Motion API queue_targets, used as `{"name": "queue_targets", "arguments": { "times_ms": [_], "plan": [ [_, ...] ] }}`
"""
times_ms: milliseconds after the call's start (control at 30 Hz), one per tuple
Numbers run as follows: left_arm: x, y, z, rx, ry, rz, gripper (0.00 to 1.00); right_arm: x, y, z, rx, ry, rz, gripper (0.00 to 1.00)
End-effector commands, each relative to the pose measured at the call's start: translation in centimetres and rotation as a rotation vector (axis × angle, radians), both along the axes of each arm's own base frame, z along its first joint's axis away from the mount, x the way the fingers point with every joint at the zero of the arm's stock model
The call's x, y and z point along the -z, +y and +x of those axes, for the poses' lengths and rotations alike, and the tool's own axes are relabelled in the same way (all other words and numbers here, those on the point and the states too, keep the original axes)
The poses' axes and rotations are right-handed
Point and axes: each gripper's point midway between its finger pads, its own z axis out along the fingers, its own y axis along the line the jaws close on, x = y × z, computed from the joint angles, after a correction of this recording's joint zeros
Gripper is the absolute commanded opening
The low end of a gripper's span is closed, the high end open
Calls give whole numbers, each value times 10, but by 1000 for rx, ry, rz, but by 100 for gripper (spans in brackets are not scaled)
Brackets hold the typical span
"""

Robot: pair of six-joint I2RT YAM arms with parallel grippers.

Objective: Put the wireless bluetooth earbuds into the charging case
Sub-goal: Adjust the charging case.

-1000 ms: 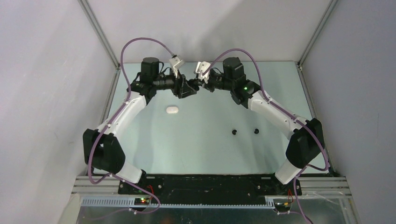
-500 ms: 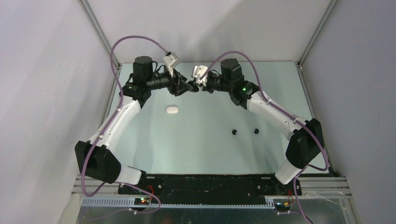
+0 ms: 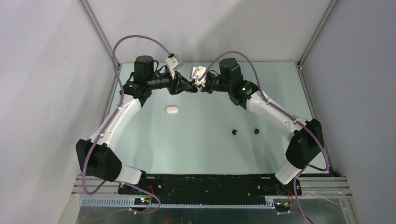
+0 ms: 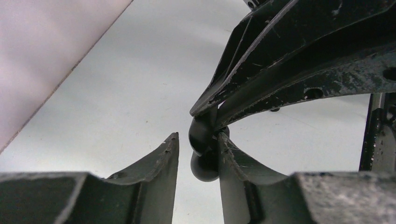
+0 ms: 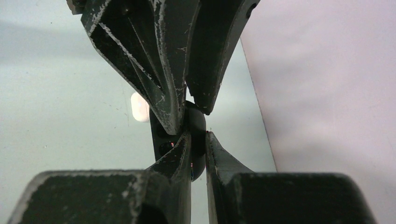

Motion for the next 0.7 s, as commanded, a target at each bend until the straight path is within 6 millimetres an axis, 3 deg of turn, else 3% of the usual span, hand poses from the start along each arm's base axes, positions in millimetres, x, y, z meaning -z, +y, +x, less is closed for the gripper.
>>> {"name": "queue_targets", "arguments": {
  "times_ms": [0,400,433,533,600,633,667],
  "plan": [
    [-25,-2,2,38,-89,-11,37,-29,7,-10,-51,-48,39,0],
    [-14,-9,-13,103,-45,-29,7,-29,10,-11,-49,-22,55,0],
    [-15,-10,-14,108,-49,-29,3,-29,10,-11,-43,-17,57,4],
    [-14,-8,-16,107,-67,-19,0,-16,4,-12,-42,78,28,32],
    [-13,-6,-17,109,-87,-9,0,-5,0,-19,-81,180,-8,38],
    [-14,-6,-17,113,-103,-3,0,-9,-1,-18,-83,201,-5,39],
    [-15,-5,-19,115,-113,0,0,2,-6,-19,-78,286,-17,40]
  ]
}}
